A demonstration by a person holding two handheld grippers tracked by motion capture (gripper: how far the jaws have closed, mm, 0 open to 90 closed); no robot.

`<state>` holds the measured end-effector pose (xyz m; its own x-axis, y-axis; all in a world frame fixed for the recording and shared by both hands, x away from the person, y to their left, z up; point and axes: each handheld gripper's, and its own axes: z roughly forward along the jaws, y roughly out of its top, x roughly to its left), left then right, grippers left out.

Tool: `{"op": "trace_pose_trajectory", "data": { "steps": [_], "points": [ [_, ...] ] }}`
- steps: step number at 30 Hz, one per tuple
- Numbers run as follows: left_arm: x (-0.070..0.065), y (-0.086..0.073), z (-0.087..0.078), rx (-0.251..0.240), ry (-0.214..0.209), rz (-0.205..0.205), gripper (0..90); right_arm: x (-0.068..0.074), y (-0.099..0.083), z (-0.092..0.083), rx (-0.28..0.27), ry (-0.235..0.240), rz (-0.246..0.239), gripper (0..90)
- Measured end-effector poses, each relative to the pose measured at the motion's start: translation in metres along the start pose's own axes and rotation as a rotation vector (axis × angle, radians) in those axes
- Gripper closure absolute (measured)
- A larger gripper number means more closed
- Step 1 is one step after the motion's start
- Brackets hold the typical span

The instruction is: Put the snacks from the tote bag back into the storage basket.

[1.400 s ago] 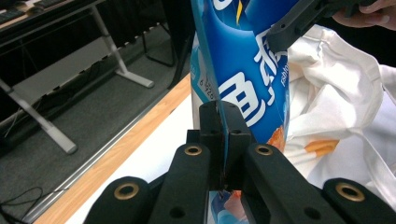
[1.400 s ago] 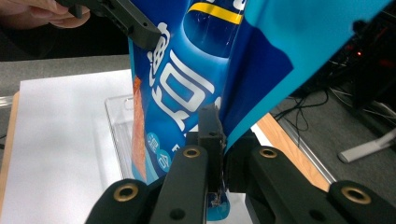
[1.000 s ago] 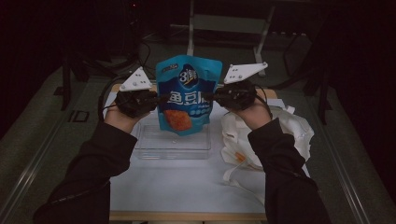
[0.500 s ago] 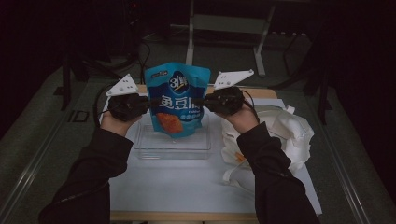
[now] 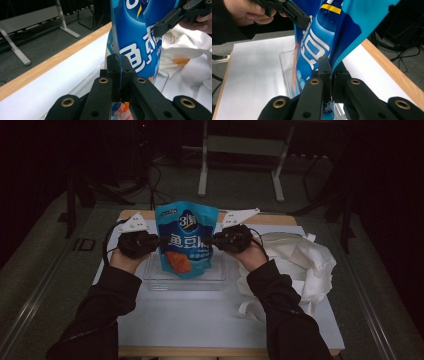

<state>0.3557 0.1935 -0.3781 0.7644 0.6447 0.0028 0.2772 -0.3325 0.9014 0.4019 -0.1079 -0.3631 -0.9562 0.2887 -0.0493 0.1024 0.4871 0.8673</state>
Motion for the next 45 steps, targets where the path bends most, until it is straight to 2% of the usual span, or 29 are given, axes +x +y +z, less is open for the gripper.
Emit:
{"op": "trace_pose_trajectory", "data": {
  "steps": [7,16,24,30,33,36,38,45],
  "points": [
    [0.002,-0.013,0.002,-0.005,-0.020,-0.019,90.0,0.002,-0.008,0.006,0.012,0.014,0.014,88.4],
    [0.004,-0.028,0.005,0.024,-0.032,-0.033,90.0,0.004,-0.022,0.019,0.030,0.036,0.042,88.4],
    [0.007,-0.041,0.005,0.002,-0.061,-0.040,89.8,0.007,-0.027,0.024,0.032,0.044,0.040,88.4],
    [0.007,-0.048,0.007,-0.006,-0.068,-0.038,89.8,0.008,-0.033,0.026,0.032,0.045,0.042,88.4],
    [0.008,-0.058,0.009,-0.011,-0.085,-0.044,89.7,0.010,-0.038,0.030,0.037,0.047,0.037,88.4],
    [0.009,-0.060,0.008,-0.025,-0.098,-0.051,89.6,0.011,-0.040,0.031,0.038,0.045,0.033,88.4],
    [0.009,-0.062,0.008,-0.032,-0.110,-0.051,89.5,0.012,-0.042,0.030,0.031,0.049,0.049,88.3],
    [0.005,-0.061,0.009,-0.029,-0.107,-0.045,89.4,0.014,-0.048,0.026,0.028,0.047,0.045,88.2]
  ]
}}
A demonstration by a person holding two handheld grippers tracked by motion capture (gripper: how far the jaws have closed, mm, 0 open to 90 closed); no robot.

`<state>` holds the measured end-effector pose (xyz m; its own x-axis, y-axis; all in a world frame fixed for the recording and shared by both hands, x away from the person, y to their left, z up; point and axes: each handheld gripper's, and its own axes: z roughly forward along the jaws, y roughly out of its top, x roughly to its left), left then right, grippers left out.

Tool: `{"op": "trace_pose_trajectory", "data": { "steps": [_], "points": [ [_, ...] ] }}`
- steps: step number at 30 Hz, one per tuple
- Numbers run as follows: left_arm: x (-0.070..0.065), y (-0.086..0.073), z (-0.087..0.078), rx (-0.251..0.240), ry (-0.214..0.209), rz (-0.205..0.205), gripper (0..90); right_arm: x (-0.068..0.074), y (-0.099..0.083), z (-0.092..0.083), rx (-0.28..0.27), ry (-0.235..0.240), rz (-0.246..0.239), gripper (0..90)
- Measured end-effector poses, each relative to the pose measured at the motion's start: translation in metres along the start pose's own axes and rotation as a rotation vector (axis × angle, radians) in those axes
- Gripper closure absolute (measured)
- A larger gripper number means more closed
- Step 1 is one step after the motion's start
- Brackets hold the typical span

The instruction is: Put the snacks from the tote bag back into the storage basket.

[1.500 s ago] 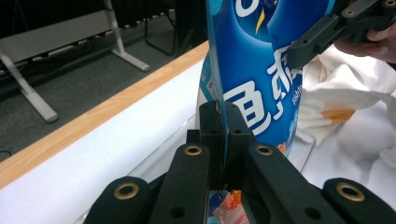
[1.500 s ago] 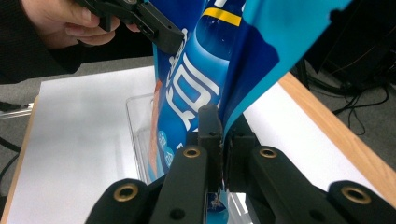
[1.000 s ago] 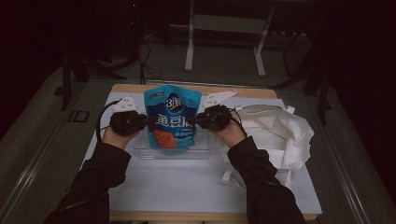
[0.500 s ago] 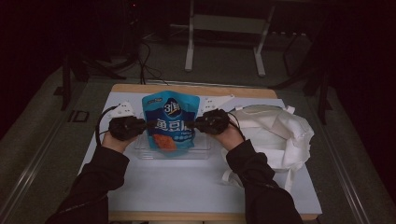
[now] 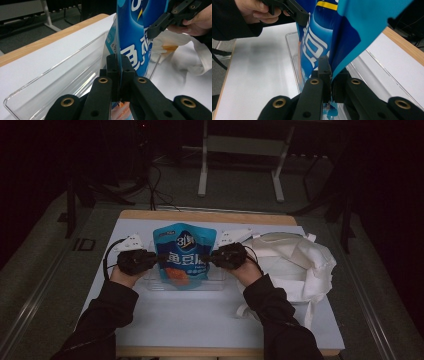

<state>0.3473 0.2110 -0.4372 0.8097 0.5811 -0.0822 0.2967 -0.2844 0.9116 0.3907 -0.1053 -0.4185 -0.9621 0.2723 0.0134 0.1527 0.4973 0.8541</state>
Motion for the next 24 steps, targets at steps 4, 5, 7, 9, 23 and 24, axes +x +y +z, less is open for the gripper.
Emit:
{"op": "trace_pose_trajectory", "data": {
  "steps": [4,5,7,9,23,24],
  "points": [
    [-0.001,-0.001,-0.001,0.000,0.001,-0.001,88.9,0.001,-0.001,0.000,-0.012,0.001,0.007,87.4],
    [-0.001,-0.001,-0.001,-0.002,0.003,-0.001,88.6,0.001,-0.002,0.000,-0.016,0.000,0.006,86.6],
    [-0.001,-0.001,-0.001,-0.005,0.008,-0.010,87.1,0.001,-0.002,0.000,-0.017,-0.005,0.011,84.3],
    [-0.002,0.000,-0.001,-0.002,0.022,-0.014,86.5,0.000,-0.001,-0.001,-0.014,-0.011,0.012,81.7],
    [-0.015,0.010,-0.001,0.020,0.084,0.005,40.3,0.000,0.000,-0.010,-0.033,-0.067,0.027,29.3],
    [-0.014,0.011,-0.002,0.019,0.080,-0.006,33.6,0.000,0.000,-0.011,-0.038,-0.063,0.030,24.5]
  ]
}}
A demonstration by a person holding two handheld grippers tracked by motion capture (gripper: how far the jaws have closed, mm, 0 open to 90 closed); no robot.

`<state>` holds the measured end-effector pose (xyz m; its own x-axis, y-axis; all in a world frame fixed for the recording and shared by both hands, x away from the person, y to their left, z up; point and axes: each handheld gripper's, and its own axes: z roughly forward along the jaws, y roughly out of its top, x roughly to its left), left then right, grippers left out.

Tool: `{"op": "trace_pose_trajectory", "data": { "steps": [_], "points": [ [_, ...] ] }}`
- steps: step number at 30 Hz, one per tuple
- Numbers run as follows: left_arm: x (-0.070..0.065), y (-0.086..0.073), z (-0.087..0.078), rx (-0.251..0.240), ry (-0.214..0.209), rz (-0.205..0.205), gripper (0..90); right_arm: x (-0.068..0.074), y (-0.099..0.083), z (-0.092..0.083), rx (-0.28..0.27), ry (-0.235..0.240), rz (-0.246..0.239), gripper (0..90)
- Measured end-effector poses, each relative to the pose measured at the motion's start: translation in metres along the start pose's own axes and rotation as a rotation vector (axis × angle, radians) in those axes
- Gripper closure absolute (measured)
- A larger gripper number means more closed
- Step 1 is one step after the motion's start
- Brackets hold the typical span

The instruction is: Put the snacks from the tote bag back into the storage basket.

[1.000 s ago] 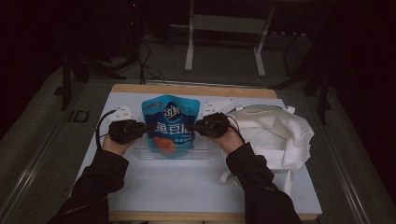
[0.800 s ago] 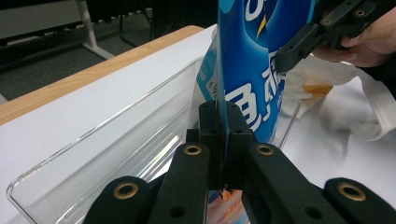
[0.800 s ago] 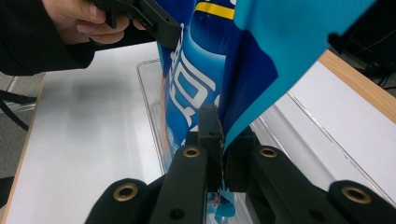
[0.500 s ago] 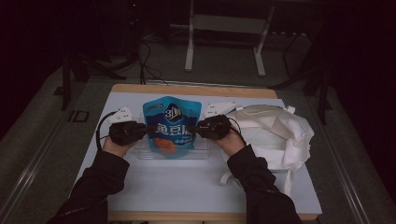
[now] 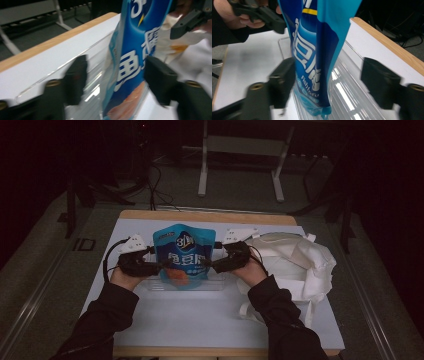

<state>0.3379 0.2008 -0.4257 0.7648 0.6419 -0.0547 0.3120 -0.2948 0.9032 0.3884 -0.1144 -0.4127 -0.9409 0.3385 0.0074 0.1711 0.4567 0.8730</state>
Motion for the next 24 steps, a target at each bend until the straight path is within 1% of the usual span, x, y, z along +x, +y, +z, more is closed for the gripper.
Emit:
{"op": "trace_pose_trajectory", "data": {
  "steps": [1,2,3,4,5,6,7,8,9,11,12,13,15,17,18,19,20,22,24],
  "points": [
    [0.000,0.000,-0.001,-0.010,-0.006,-0.012,26.6,0.000,0.000,-0.001,-0.002,0.008,0.000,18.9],
    [0.001,0.000,-0.001,-0.014,-0.019,-0.024,21.2,0.001,0.000,-0.003,-0.010,0.014,-0.001,16.1],
    [0.001,0.000,-0.001,-0.003,-0.023,-0.043,17.8,0.001,0.000,-0.004,-0.019,0.016,0.003,14.3],
    [0.000,-0.001,-0.001,0.008,-0.028,-0.037,14.4,0.001,0.000,-0.006,-0.038,0.011,0.010,13.9],
    [-0.002,-0.002,-0.001,0.030,-0.019,-0.026,10.3,0.002,0.000,-0.008,-0.044,0.016,0.002,13.0],
    [-0.003,-0.003,0.000,0.047,-0.002,-0.016,1.5,0.002,0.000,-0.010,-0.048,0.015,0.000,12.6],
    [-0.005,-0.006,-0.001,0.059,0.007,-0.015,0.0,0.002,0.000,-0.011,-0.051,0.012,0.003,12.6],
    [-0.006,-0.008,-0.001,0.065,-0.005,-0.028,0.0,0.001,0.000,-0.013,-0.052,0.012,0.007,12.7],
    [-0.007,-0.010,-0.002,0.061,-0.007,-0.034,0.0,0.002,-0.001,-0.014,-0.048,0.006,0.002,12.8],
    [-0.010,-0.013,-0.004,0.055,0.005,-0.041,0.0,0.003,-0.001,-0.017,-0.042,-0.008,-0.006,13.5],
    [-0.010,-0.014,-0.005,0.052,0.001,-0.048,0.0,0.003,-0.002,-0.018,-0.037,-0.006,-0.006,13.5],
    [-0.011,-0.017,-0.007,0.033,-0.003,-0.059,0.0,0.004,-0.002,-0.019,-0.036,-0.010,-0.010,13.6],
    [-0.012,-0.020,-0.010,0.021,-0.005,-0.073,0.0,0.006,-0.003,-0.022,-0.036,-0.022,-0.010,13.7],
    [-0.015,-0.023,-0.013,0.026,-0.001,-0.076,0.0,0.009,-0.005,-0.027,-0.040,-0.022,-0.010,13.9],
    [-0.017,-0.024,-0.014,0.026,0.004,-0.070,0.0,0.011,-0.006,-0.029,-0.034,-0.022,-0.011,13.9],
    [-0.018,-0.026,-0.015,0.025,0.006,-0.070,0.0,0.012,-0.007,-0.031,-0.032,-0.030,-0.022,13.9],
    [-0.020,-0.027,-0.015,0.029,0.007,-0.076,0.0,0.014,-0.008,-0.033,-0.032,-0.037,-0.024,14.0],
    [-0.024,-0.029,-0.017,0.024,0.004,-0.079,0.0,0.016,-0.010,-0.036,-0.028,-0.035,-0.022,14.1],
    [-0.029,-0.031,-0.018,0.028,0.011,-0.072,0.0,0.018,-0.013,-0.039,-0.024,-0.043,-0.023,14.3]
  ]
}}
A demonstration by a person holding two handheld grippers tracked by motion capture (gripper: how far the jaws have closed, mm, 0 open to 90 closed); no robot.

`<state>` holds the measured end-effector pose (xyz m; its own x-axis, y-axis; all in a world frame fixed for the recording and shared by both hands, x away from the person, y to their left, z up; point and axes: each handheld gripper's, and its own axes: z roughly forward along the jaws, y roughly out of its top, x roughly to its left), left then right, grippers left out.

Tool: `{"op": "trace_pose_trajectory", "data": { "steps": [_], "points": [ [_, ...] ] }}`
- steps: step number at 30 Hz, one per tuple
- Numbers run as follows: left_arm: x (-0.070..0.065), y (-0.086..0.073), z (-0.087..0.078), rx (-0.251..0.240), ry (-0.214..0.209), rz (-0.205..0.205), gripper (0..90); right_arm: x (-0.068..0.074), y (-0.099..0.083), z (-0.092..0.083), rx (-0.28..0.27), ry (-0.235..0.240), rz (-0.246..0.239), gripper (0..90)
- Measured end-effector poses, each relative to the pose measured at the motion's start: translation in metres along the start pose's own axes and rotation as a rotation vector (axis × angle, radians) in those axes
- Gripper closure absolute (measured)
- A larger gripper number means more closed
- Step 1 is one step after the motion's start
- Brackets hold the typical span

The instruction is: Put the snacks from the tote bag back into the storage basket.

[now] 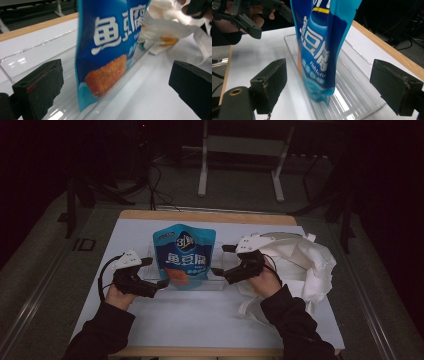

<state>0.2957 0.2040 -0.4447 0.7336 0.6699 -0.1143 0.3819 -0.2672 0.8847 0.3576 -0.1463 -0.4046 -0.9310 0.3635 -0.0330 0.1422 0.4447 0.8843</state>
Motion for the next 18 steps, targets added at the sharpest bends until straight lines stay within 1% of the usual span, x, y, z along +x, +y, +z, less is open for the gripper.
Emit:
{"op": "trace_pose_trajectory", "data": {
  "steps": [1,2,3,4,6,8,9,11,14,16,18],
  "points": [
    [-0.002,-0.001,-0.001,-0.002,-0.006,-0.003,0.0,0.001,-0.001,-0.002,0.000,0.003,0.004,14.3],
    [-0.004,-0.002,-0.002,-0.001,-0.013,-0.007,0.0,0.002,-0.002,-0.003,-0.001,-0.005,0.004,14.3],
    [-0.004,-0.002,-0.002,-0.001,-0.013,-0.007,0.0,0.002,-0.002,-0.003,-0.001,-0.005,0.004,14.3],
    [-0.008,-0.004,-0.005,-0.009,-0.023,-0.004,0.0,0.003,-0.003,-0.005,-0.001,-0.014,0.001,14.3],
    [-0.012,-0.007,-0.009,-0.020,-0.027,-0.002,0.0,0.006,-0.008,-0.009,-0.008,-0.016,0.016,14.3],
    [-0.017,-0.011,-0.012,-0.024,-0.026,0.001,0.0,0.008,-0.012,-0.012,-0.004,-0.016,0.020,14.3],
    [-0.020,-0.013,-0.012,-0.022,-0.029,-0.004,0.0,0.010,-0.014,-0.013,0.003,-0.010,0.023,14.3],
    [-0.024,-0.016,-0.013,-0.017,-0.038,-0.010,0.0,0.012,-0.019,-0.016,0.010,-0.014,0.016,14.3],
    [-0.031,-0.019,-0.011,-0.003,-0.044,-0.003,0.0,0.016,-0.025,-0.020,0.017,-0.016,0.014,14.3],
    [-0.034,-0.021,-0.011,-0.009,-0.060,-0.002,0.0,0.018,-0.028,-0.024,0.017,-0.016,0.014,14.3],
    [-0.039,-0.022,-0.011,-0.010,-0.060,0.005,0.0,0.021,-0.032,-0.027,0.015,-0.033,0.006,14.3]
  ]
}}
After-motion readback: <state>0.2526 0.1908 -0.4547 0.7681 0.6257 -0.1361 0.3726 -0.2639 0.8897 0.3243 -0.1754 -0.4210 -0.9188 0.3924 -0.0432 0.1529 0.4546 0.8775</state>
